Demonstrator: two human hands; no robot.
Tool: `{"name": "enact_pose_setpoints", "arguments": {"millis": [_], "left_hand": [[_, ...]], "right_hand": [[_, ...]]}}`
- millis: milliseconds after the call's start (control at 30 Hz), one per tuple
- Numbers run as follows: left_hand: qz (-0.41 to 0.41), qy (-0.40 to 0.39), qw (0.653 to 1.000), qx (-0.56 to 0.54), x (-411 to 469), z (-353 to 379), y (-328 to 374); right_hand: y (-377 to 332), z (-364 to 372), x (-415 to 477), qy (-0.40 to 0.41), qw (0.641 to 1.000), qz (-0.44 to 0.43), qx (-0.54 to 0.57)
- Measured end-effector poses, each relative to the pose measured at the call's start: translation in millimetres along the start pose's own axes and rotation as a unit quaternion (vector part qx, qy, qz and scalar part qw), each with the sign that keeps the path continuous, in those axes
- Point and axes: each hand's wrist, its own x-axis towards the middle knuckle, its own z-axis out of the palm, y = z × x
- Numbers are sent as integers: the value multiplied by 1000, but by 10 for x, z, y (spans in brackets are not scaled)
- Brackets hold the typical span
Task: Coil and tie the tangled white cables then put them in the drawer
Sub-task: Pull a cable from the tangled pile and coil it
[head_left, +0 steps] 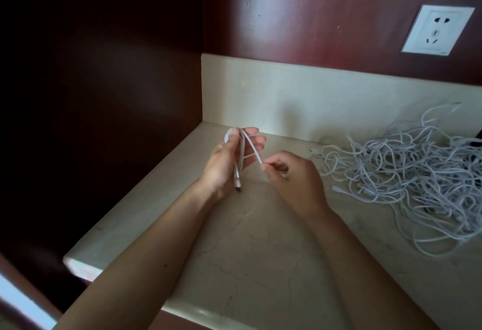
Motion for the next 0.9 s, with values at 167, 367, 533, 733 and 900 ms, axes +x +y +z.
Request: {"name": "enact_pose_setpoints", "arguments": {"millis": [167, 367, 533, 733, 900], "left_hand": [[-34, 78, 986, -141, 31, -66, 73], [11, 132, 981, -141, 116, -151, 45], [34, 199, 973, -115, 132, -214, 100], [38, 204, 978, -9, 124, -223, 58], [-7, 86, 994, 64, 92, -173, 16]], "right_hand": [[-7, 73, -51, -53, 998, 5, -14], [-44, 79, -74, -134, 988, -45, -64], [-57, 9, -49, -133, 988, -44, -71], [-225, -55, -49, -155, 980, -123, -34], [-299, -57, -47, -144, 982, -125, 9]]}}
